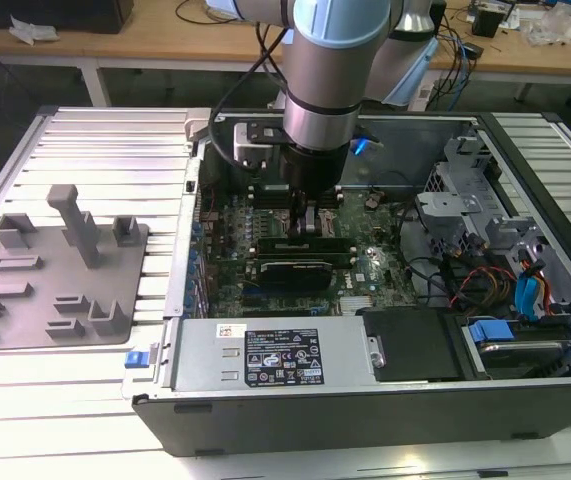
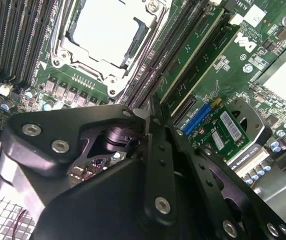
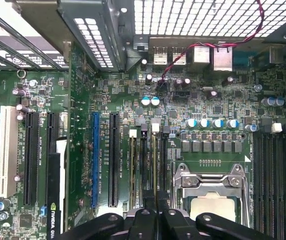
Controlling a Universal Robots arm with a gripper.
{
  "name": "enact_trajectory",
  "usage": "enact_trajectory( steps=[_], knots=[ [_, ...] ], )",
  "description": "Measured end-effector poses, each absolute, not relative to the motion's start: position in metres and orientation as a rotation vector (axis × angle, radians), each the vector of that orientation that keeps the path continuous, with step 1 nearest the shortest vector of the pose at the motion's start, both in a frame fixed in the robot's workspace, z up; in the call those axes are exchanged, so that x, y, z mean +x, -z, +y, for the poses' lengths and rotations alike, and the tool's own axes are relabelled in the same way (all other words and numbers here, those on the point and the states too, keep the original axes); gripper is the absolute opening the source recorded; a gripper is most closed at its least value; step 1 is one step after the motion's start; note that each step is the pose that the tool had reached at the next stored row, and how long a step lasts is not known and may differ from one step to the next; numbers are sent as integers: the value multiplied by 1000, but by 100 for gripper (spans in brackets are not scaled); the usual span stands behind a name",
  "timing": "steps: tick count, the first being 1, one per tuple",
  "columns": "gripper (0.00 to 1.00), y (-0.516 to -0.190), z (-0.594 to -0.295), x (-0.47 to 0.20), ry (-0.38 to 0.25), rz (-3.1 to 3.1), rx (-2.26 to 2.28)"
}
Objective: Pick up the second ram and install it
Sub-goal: 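Insert the second ram into the second slot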
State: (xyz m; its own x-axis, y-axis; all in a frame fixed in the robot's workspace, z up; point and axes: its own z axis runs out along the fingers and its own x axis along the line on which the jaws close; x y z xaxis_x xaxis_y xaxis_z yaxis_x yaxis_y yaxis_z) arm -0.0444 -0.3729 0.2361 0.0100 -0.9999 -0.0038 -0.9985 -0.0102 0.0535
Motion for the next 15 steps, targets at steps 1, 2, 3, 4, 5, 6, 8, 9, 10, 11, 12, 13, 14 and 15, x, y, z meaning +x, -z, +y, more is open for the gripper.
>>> enact_trajectory(
  steps=[1,2,3,4,5,6,8,9,10,11,12,13,14,15],
  knots=[
    [9,-236,-373,-44,63,-2185,2207],
    [9,-235,-373,-44,61,-2185,2208],
    [9,-235,-373,-44,63,-2187,2209],
    [9,-235,-373,-44,64,-2188,2210],
    [9,-235,-373,-44,65,-2189,2211],
    [9,-235,-373,-44,68,-2190,2212],
    [9,-235,-373,-44,71,-2191,2214],
    [9,-234,-373,-44,71,-2192,2215],
    [9,-234,-373,-44,71,-2192,2215],
    [9,-234,-373,-44,71,-2192,2215],
    [9,-234,-373,-44,71,-2192,2215],
    [9,-234,-373,-44,71,-2192,2215],
    [9,-234,-373,-44,71,-2193,2215],
    [9,-234,-373,-44,71,-2193,2216]
  ],
)
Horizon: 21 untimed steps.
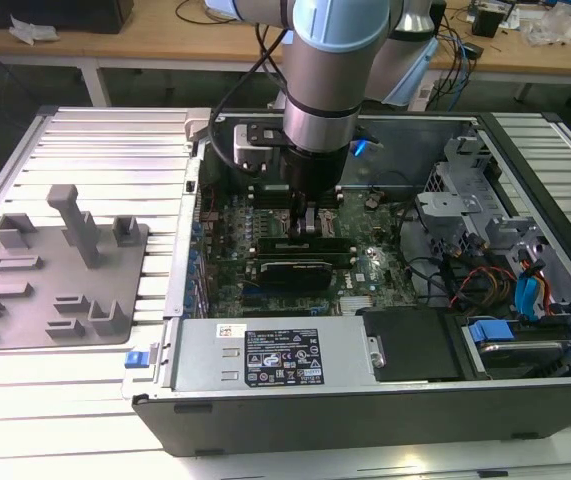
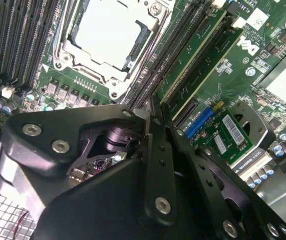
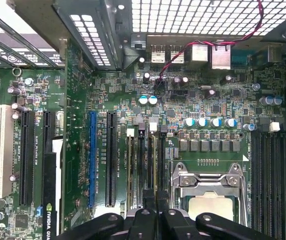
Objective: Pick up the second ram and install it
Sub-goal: 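Insert the second ram into the second slot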
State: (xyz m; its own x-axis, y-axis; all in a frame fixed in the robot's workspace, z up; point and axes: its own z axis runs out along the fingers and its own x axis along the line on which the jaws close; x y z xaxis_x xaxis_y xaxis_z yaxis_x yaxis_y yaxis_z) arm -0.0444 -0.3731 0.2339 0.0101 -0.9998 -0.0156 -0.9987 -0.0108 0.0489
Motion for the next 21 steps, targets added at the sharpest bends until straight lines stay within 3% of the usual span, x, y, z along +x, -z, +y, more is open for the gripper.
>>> enact_trajectory(
  steps=[21],
  knots=[
    [9,-228,-373,-45,71,-2193,2216]
  ],
)
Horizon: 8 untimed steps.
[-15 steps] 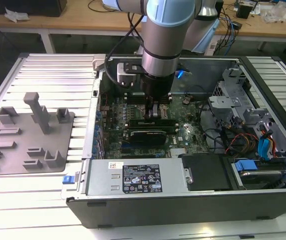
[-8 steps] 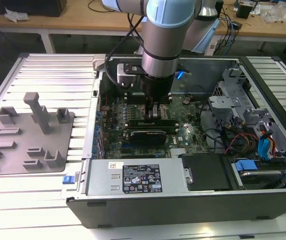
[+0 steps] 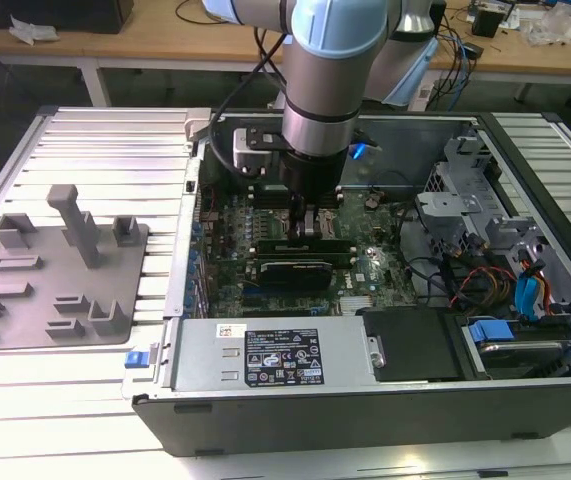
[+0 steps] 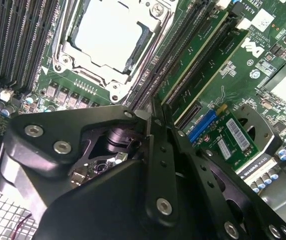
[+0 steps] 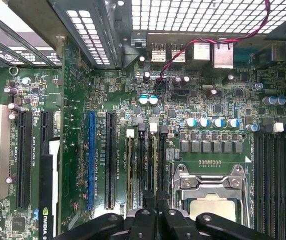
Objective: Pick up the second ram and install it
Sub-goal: 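Insert the second ram into the second slot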
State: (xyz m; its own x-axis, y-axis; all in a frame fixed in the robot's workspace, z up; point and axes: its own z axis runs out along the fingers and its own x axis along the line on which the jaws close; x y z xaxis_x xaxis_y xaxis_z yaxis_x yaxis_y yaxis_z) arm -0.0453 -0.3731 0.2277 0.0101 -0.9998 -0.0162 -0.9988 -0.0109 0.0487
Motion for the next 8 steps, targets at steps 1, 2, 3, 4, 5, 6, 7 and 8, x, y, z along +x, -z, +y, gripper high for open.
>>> enact_trajectory(
  steps=[1,2,3,4,5,6,7,8],
  knots=[
    [9,-228,-373,-45,71,-2193,2216],
    [9,-228,-373,-45,71,-2193,2216],
    [9,-228,-373,-45,71,-2193,2216],
    [9,-227,-373,-45,71,-2193,2216],
    [9,-226,-373,-45,71,-2193,2216],
    [9,-226,-373,-45,71,-2193,2216],
    [9,-226,-373,-45,71,-2193,2216],
    [9,-226,-373,-45,71,-2193,2216]
  ],
)
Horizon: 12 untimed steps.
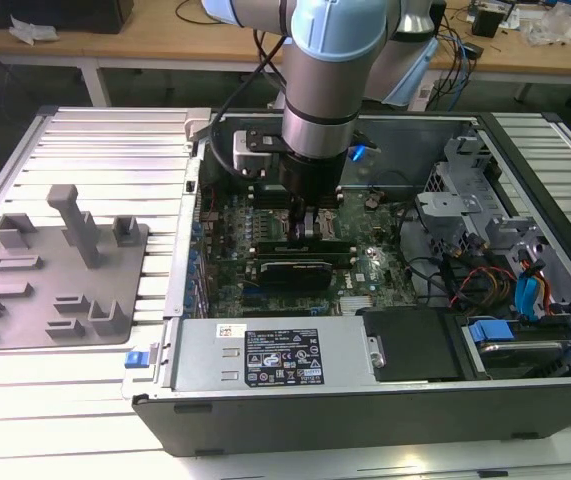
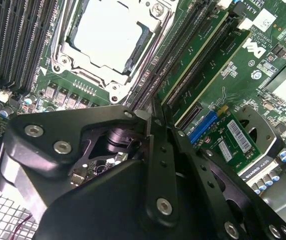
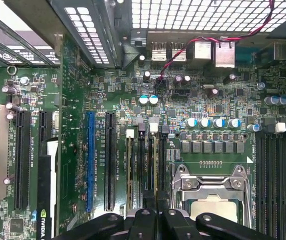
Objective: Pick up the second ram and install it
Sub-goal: 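Insert the second ram into the second slot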
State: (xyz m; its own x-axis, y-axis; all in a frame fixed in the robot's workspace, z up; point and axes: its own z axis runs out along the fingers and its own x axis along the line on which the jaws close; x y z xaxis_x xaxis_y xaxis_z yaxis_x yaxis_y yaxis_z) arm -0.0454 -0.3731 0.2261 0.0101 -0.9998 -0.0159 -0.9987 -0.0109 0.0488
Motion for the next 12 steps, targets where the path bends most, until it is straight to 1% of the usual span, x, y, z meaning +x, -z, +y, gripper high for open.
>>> enact_trajectory(
  steps=[3,4,7,12],
  knots=[
    [9,-226,-373,-45,72,-2193,2216],
    [16,-226,-373,-45,71,-2193,2216],
    [16,-228,-373,-45,71,-2193,2216],
    [16,-251,-373,-45,71,-2193,2216]
  ],
)
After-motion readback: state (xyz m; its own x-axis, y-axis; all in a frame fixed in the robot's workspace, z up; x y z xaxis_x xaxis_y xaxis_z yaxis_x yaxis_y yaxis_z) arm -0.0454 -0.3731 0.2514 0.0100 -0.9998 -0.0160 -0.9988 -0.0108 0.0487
